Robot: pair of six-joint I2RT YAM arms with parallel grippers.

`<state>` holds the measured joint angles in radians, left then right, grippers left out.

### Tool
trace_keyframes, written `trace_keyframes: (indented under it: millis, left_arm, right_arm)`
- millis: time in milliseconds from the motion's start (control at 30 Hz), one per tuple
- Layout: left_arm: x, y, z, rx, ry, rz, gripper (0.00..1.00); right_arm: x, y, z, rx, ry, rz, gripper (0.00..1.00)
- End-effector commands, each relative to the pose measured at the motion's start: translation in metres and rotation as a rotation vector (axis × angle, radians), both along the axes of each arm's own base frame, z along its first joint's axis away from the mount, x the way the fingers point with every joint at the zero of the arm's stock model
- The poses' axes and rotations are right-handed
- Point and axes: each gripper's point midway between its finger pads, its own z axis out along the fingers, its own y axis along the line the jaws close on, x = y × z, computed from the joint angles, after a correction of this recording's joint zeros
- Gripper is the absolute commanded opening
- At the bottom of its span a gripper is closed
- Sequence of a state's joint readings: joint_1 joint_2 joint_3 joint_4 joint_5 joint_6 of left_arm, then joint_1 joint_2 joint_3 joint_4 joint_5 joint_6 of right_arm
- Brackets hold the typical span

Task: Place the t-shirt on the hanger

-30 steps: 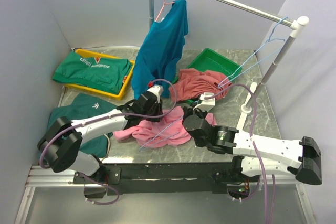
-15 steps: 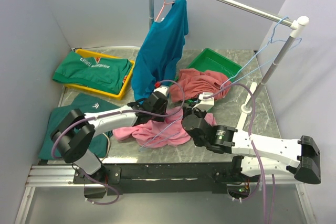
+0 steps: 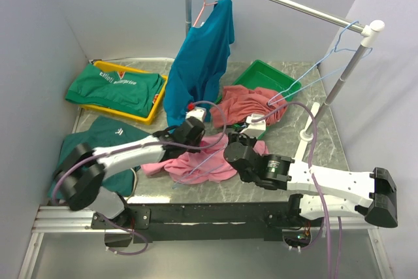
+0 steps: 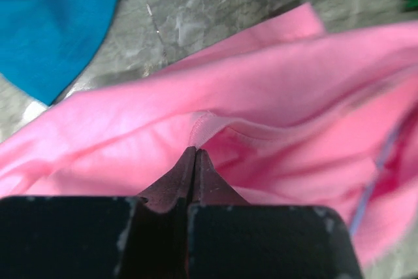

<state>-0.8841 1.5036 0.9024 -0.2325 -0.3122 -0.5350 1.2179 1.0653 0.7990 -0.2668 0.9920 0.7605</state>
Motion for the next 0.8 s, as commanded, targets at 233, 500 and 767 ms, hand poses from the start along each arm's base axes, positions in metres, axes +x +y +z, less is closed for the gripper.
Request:
trace_keyframes:
  millis: [233,500,767]
  left_arm:
    - [-0.034,0.03,0.086,-0.342,-0.149,0.055,0.01]
    - [-0.049,0.056,0.1,-0.379,-0.161,0.113,0.01]
    - [-0.065,0.081,0.103,-0.434,-0.153,0.188,0.01]
  right_arm:
    - [0.012,0.004,0.047,0.053,-0.038,-0.144,0.0]
    - [0.021,-0.001,0.081,0.056,-0.09,-0.2,0.0]
    - [0.027,-0.01,0.095,0.012,-0.128,-0.266,0.0]
